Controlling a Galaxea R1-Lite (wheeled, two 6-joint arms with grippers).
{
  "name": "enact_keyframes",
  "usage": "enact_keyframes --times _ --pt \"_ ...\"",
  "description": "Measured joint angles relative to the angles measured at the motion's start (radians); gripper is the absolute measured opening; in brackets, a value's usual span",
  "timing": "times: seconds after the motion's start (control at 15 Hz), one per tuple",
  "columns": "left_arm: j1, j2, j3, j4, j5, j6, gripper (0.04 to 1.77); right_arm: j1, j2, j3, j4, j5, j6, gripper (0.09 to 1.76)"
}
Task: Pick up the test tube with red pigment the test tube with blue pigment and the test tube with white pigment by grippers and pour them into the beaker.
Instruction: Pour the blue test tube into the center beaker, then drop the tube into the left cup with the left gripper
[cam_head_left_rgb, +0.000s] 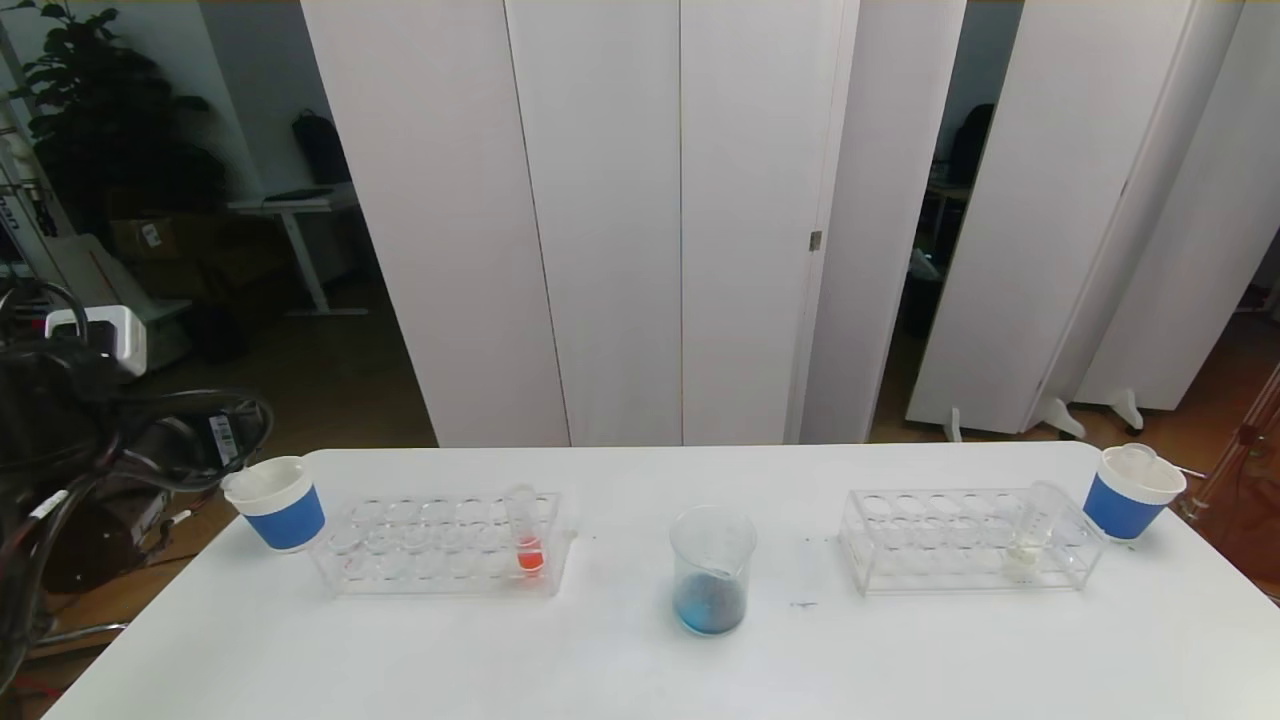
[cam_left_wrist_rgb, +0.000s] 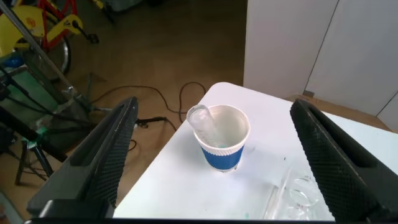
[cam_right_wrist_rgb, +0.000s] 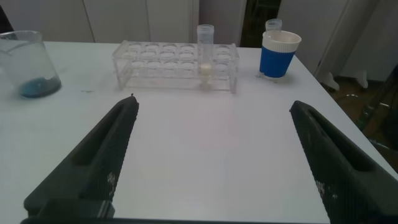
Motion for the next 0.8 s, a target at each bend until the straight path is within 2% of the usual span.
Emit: enact_keyframes --times 0.33,0.8 --pt "-0.02 -0.335 0.011 0.388 -0.105 -0.001 1.75 0.0 0.0 0.0 0.0 0.0 0.0 1.75" --pt "-0.023 -0.84 0.008 0.931 -0.156 -0.011 1.75 0.0 0.0 0.0 0.0 0.0 0.0 1.75"
